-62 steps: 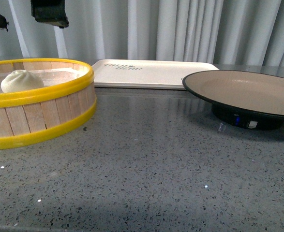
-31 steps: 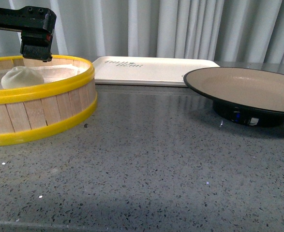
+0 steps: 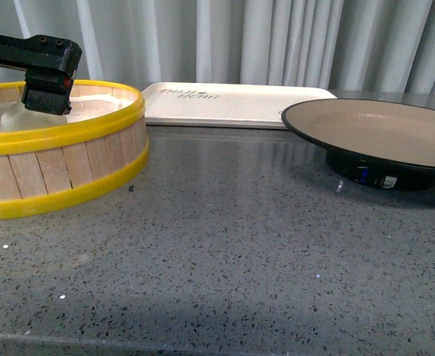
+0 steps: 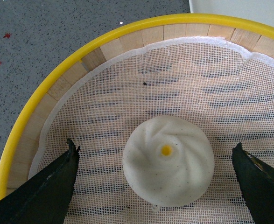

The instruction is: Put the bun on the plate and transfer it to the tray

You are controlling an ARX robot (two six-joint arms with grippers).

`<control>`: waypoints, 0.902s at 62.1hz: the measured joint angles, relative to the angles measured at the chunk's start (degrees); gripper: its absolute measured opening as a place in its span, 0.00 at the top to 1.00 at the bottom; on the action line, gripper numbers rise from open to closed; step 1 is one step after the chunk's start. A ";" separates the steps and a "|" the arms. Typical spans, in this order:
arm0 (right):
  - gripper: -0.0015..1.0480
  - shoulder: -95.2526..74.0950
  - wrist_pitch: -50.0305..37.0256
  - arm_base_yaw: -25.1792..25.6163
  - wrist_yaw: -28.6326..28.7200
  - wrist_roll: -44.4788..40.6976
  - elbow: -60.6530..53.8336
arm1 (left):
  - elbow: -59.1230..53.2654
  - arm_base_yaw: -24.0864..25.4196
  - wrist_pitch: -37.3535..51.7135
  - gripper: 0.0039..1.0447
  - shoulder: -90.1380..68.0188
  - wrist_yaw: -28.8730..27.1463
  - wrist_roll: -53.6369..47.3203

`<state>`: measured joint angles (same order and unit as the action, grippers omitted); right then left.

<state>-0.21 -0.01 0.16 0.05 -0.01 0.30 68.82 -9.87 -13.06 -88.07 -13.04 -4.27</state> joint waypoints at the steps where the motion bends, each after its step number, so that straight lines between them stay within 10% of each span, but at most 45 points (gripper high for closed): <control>1: 0.08 0.00 0.00 0.00 0.00 0.02 0.00 | 0.00 0.00 -0.02 0.06 -0.02 0.00 0.00; 9: 0.08 0.00 0.00 0.00 0.00 0.02 0.00 | -0.02 -0.15 -0.02 0.12 -0.11 0.15 -0.07; 43: 0.08 0.00 0.00 0.00 0.00 0.00 0.00 | -0.57 -0.37 -0.09 0.92 -0.42 1.66 0.26; 56: 0.08 0.00 0.00 0.00 0.00 0.02 0.00 | -0.48 -0.37 -0.11 0.97 -0.42 2.19 0.44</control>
<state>-0.21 -0.01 0.16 0.05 0.01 0.30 68.34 -10.24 -13.17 -88.49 -10.85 -3.84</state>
